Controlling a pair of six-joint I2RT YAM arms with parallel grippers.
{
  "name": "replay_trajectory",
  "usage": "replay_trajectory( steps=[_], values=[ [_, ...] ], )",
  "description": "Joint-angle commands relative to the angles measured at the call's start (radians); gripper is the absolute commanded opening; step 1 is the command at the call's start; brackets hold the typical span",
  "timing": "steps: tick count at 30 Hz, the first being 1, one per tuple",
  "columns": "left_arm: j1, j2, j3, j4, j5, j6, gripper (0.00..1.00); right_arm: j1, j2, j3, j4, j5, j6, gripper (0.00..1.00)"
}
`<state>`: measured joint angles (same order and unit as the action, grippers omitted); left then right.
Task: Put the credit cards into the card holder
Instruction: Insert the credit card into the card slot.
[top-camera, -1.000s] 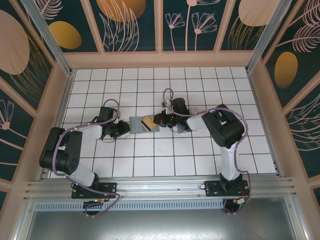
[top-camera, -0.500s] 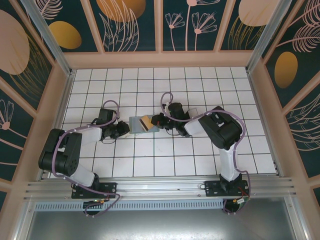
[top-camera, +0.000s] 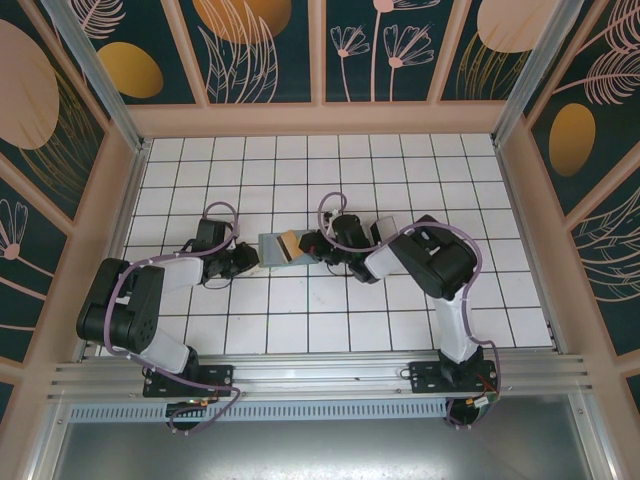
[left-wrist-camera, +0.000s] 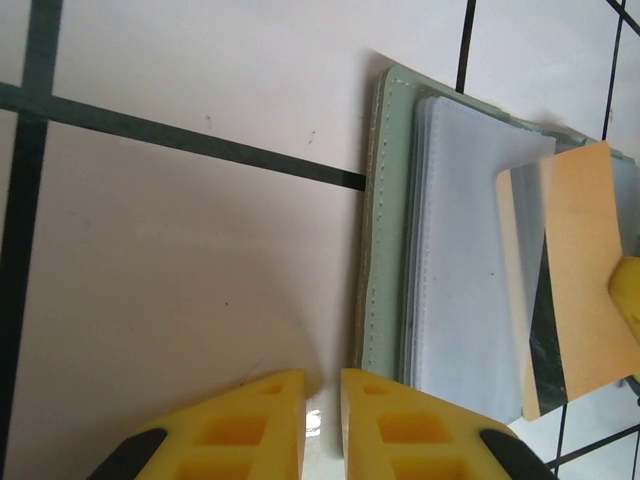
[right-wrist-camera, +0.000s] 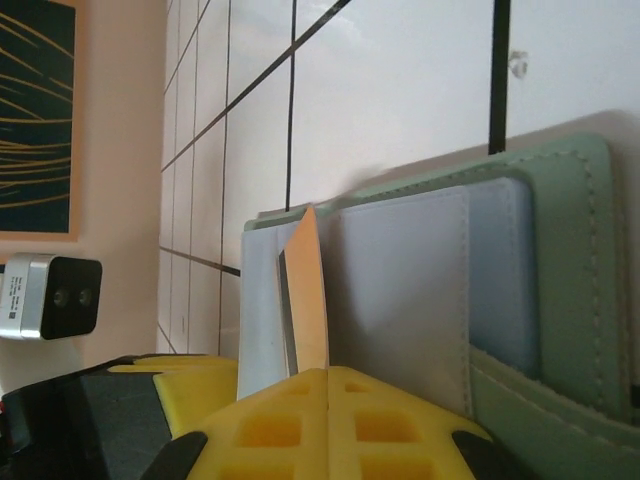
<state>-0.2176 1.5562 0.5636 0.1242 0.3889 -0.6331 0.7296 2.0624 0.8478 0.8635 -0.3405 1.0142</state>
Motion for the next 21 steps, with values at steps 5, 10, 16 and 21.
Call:
replay_trajectory(
  steps=[5,10,16,21],
  values=[
    [-0.05,0.053,-0.021,0.056,0.123,-0.058,0.15,0.041,0.02,-0.056,0.097,0.159,0.043,0.0],
    [-0.06,0.038,-0.021,0.055,0.12,-0.067,0.15,0.054,0.02,-0.045,0.079,0.196,0.051,0.0],
    [-0.073,0.056,-0.015,0.065,0.142,-0.08,0.14,0.079,0.024,-0.009,0.059,0.222,0.045,0.0],
    [-0.073,0.053,-0.005,0.051,0.1,-0.061,0.14,0.094,0.037,0.02,0.043,0.165,0.017,0.0]
  ],
)
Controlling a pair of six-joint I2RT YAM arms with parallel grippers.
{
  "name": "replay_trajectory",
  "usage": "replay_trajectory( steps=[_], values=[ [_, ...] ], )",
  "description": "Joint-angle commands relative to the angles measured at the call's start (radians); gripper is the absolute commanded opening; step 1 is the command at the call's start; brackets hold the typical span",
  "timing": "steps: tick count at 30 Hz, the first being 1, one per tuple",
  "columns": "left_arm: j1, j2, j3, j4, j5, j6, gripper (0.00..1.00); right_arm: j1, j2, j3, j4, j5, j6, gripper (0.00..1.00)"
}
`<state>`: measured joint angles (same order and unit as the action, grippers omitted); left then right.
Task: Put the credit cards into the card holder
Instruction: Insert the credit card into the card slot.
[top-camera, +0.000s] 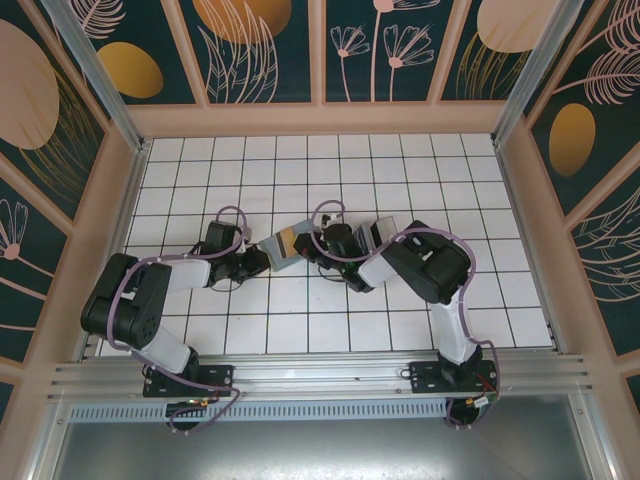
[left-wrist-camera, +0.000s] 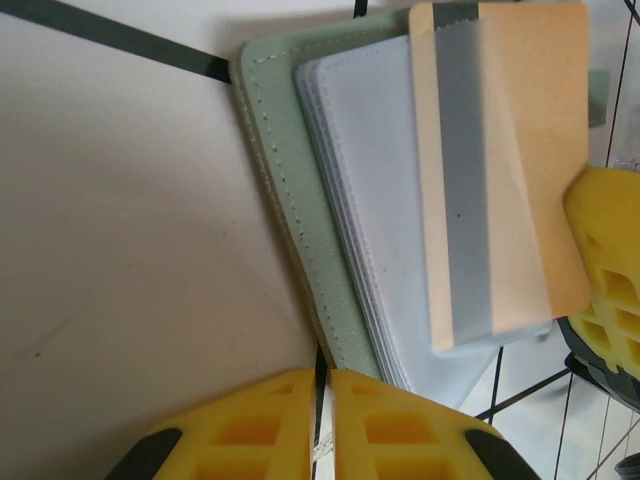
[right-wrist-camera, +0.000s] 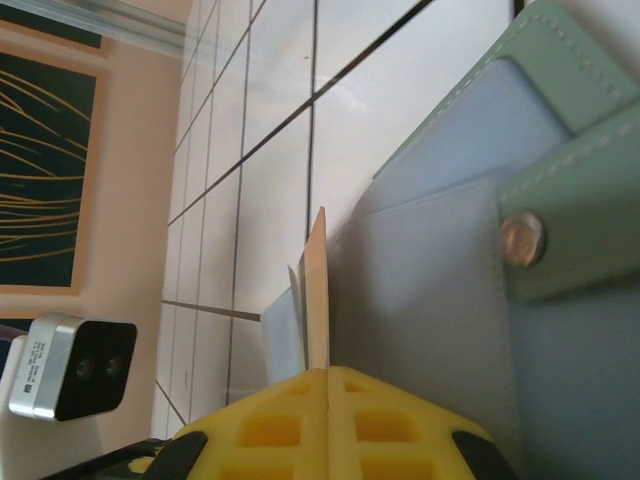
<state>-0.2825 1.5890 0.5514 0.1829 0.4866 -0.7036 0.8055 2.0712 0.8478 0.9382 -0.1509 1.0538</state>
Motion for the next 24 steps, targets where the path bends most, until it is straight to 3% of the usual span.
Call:
replay_trajectory(
  steps=[1,7,12,24],
  values=[
    [-0.008,0.019,0.018,-0.037,-0.025,0.024,0.13,0.018,0.023,0.018,-0.046,-0.033,-0.034,0.0],
    [-0.006,0.014,0.033,-0.107,-0.153,0.041,0.05,-0.017,-0.047,-0.034,-0.117,-0.098,-0.135,0.0],
    [-0.007,0.053,0.033,-0.091,-0.152,0.02,0.0,-0.049,-0.061,-0.063,-0.129,-0.183,-0.16,0.0],
    [-0.007,0.079,0.066,-0.131,-0.199,0.02,0.0,-0.078,-0.042,0.02,-0.228,-0.339,-0.248,0.0]
  ],
)
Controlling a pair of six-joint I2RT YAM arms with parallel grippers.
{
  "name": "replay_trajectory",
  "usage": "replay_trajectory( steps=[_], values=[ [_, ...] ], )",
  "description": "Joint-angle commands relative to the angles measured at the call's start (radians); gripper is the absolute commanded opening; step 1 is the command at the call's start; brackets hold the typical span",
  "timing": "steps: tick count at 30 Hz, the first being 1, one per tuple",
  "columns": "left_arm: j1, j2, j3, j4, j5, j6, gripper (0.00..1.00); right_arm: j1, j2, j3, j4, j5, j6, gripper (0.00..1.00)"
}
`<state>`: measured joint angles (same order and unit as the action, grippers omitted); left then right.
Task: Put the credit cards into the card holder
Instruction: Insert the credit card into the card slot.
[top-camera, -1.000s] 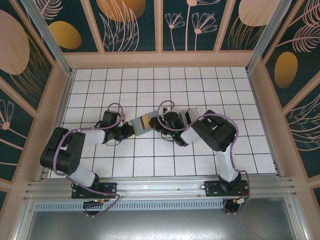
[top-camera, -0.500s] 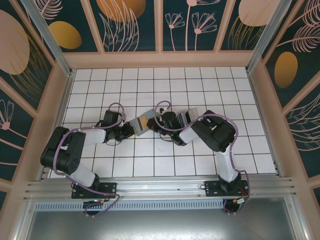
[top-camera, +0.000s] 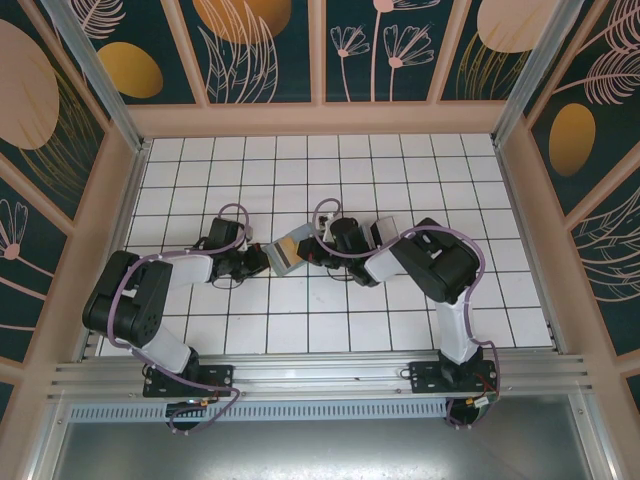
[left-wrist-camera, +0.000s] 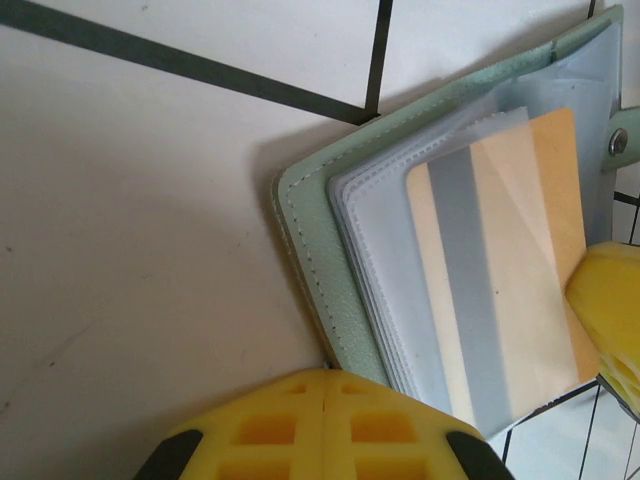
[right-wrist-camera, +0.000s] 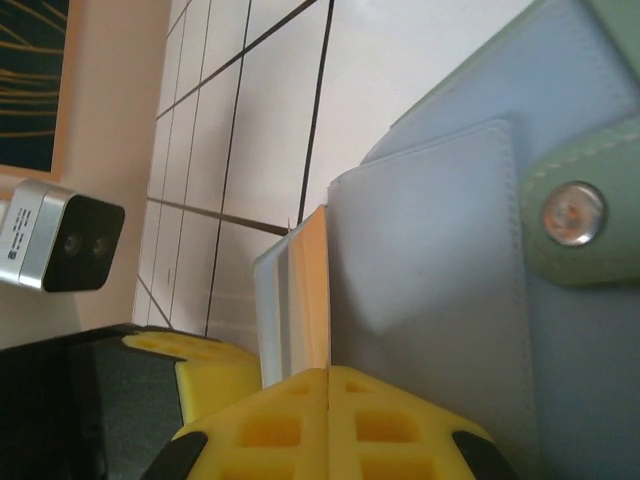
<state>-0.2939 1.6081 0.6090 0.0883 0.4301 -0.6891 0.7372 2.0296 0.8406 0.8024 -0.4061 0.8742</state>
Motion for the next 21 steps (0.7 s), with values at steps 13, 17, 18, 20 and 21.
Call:
replay_trajectory(
  steps=[13,17,18,20,21],
  values=[
    [0.005,0.045,0.003,-0.008,-0.12,-0.026,0.0,0.041,0.046,0.083,-0.111,-0.099,-0.067,0.03],
    [0.005,0.039,-0.008,0.004,-0.113,-0.034,0.0,0.044,0.024,0.052,-0.097,-0.052,-0.059,0.04],
    [0.005,0.042,-0.011,0.011,-0.107,-0.036,0.0,0.044,0.018,0.045,-0.098,-0.046,-0.065,0.07],
    [0.004,0.049,-0.011,0.012,-0.095,-0.036,0.0,0.045,0.01,0.034,-0.102,-0.039,-0.075,0.1],
    [0.004,0.05,-0.014,0.016,-0.092,-0.041,0.0,0.045,0.008,0.03,-0.1,-0.043,-0.075,0.09]
  ],
)
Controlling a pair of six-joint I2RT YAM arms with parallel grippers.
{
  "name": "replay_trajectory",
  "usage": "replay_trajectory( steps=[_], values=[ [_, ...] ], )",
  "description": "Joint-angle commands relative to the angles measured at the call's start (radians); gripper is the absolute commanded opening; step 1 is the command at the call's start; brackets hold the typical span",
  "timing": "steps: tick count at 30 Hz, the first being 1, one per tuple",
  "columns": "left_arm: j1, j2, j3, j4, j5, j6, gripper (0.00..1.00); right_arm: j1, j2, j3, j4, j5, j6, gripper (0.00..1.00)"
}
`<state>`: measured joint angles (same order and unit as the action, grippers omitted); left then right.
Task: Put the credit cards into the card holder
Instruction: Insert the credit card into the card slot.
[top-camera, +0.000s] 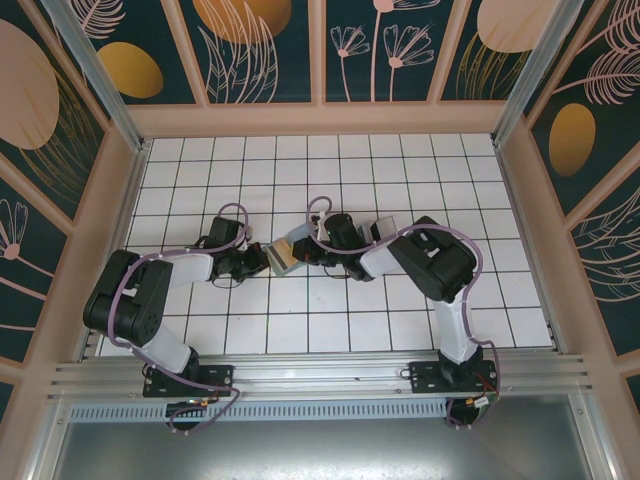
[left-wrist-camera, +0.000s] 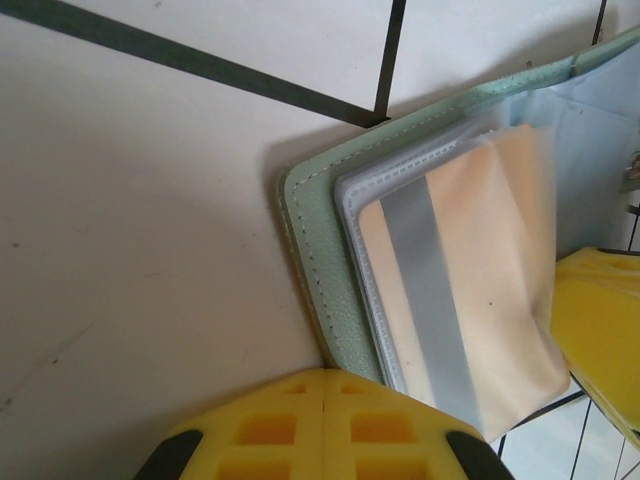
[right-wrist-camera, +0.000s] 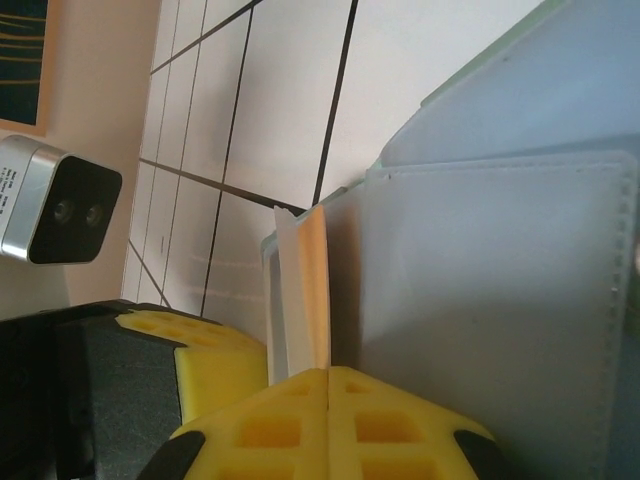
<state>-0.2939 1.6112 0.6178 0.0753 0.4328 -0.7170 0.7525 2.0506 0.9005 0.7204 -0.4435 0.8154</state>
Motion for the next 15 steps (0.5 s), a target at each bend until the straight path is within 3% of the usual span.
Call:
replay_trajectory(
  steps=[1,5,15],
  values=[
    [0.005,0.046,-0.03,0.038,-0.094,-0.018,0.0,0.032,-0.016,-0.035,-0.016,-0.007,-0.016,0.09],
    [0.005,0.054,-0.038,0.049,-0.094,-0.017,0.0,0.039,-0.033,-0.049,-0.021,-0.006,-0.032,0.23],
    [0.005,0.0,-0.029,0.015,-0.118,0.021,0.01,0.031,-0.186,-0.017,-0.286,0.146,-0.167,0.34]
  ],
)
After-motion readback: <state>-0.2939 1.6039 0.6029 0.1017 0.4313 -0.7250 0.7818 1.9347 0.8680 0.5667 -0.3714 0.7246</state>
